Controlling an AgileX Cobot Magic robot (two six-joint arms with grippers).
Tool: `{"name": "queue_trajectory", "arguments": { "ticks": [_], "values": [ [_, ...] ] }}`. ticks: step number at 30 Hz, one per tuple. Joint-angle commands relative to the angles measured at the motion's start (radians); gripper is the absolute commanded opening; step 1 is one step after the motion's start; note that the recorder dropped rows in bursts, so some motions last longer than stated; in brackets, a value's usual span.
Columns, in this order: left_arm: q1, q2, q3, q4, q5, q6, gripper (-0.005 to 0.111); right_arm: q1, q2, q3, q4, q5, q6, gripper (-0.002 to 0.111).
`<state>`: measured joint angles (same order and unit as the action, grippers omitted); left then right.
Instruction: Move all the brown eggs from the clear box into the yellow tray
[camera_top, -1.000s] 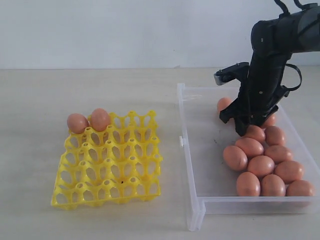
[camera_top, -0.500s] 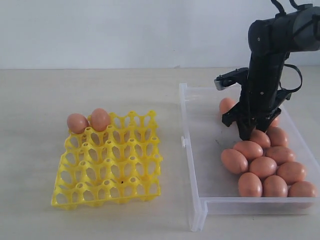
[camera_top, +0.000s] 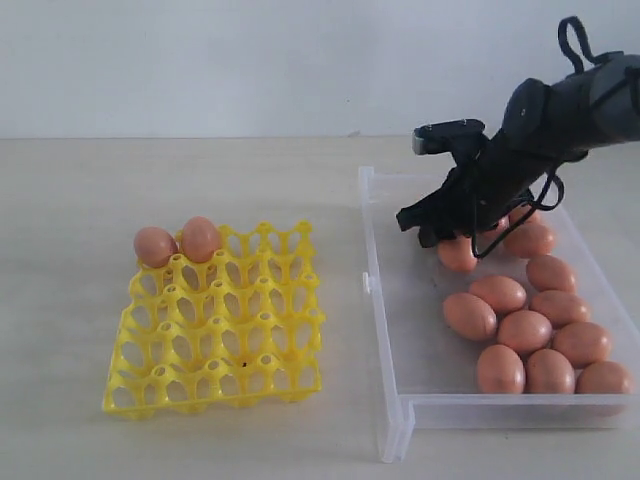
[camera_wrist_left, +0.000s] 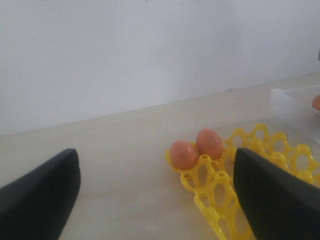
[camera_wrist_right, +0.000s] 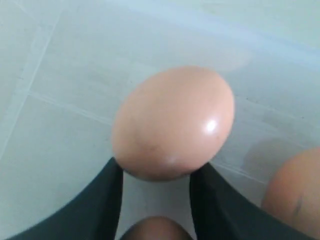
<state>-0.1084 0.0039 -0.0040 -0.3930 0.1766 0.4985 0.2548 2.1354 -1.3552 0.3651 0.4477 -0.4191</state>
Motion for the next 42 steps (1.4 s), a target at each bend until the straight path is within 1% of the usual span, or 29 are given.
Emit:
{"name": "queue_trajectory", "arguments": {
  "ticks": [1,4,6,8,9,10,11,12,13,14,15,16,20,23,29,33,37,42],
  "values": [
    [-0.007,-0.004,0.004,-0.007,0.0,-0.008,0.078,-0.002,0.009,0.107,0.107,-0.177,-0.123,0.0],
    [-0.007,-0.004,0.004,-0.007,0.0,-0.008,0.078,-0.002,-0.022,0.108,0.136,-0.218,-0.121,0.0],
    [-0.007,-0.004,0.004,-0.007,0.0,-0.008,0.078,-0.002,-0.06,0.108,0.143,-0.198,-0.111,0.0],
    [-0.007,-0.004,0.004,-0.007,0.0,-0.008,0.078,-0.002,-0.104,0.108,0.148,-0.136,-0.126,0.007],
    [-0.007,-0.004,0.004,-0.007,0.0,-0.008,0.078,-0.002,-0.132,0.108,0.142,-0.08,-0.143,0.022],
    [-0.007,-0.004,0.004,-0.007,0.0,-0.008,0.078,-0.002,-0.142,0.108,0.139,-0.051,-0.143,0.03],
    [-0.007,-0.004,0.004,-0.007,0.0,-0.008,0.078,-0.002,-0.162,0.108,0.119,0.008,-0.139,0.056],
    [-0.007,-0.004,0.004,-0.007,0.0,-0.008,0.078,-0.002,-0.172,0.108,0.112,0.033,-0.13,0.067],
    [-0.007,-0.004,0.004,-0.007,0.0,-0.008,0.078,-0.002,-0.183,0.108,0.053,0.094,-0.029,0.069],
    [-0.007,-0.004,0.004,-0.007,0.0,-0.008,0.078,-0.002,-0.192,0.108,-0.005,0.113,0.031,0.066],
    [-0.007,-0.004,0.004,-0.007,0.0,-0.008,0.078,-0.002,-0.192,0.108,-0.134,0.158,0.182,0.058],
    [-0.007,-0.004,0.004,-0.007,0.0,-0.008,0.078,-0.002,-0.192,0.108,-0.231,0.189,0.286,0.057],
    [-0.007,-0.004,0.004,-0.007,0.0,-0.008,0.078,-0.002,-0.194,0.108,-0.291,0.224,0.295,0.057],
    [-0.007,-0.004,0.004,-0.007,0.0,-0.008,0.078,-0.002,-0.218,0.108,-0.301,0.196,0.257,0.057],
    [-0.007,-0.004,0.004,-0.007,0.0,-0.008,0.078,-0.002,-0.252,0.106,-0.471,0.181,0.254,0.057],
    [-0.007,-0.004,0.004,-0.007,0.0,-0.008,0.078,-0.002,-0.244,0.106,-0.475,0.184,0.206,0.057],
    [-0.007,-0.004,0.004,-0.007,0.0,-0.008,0.078,-0.004,-0.232,0.106,-0.475,0.18,0.206,0.056],
    [-0.007,-0.004,0.004,-0.007,0.0,-0.008,0.078,-0.007,-0.186,0.085,-0.475,0.196,0.299,0.056]
  ]
}}
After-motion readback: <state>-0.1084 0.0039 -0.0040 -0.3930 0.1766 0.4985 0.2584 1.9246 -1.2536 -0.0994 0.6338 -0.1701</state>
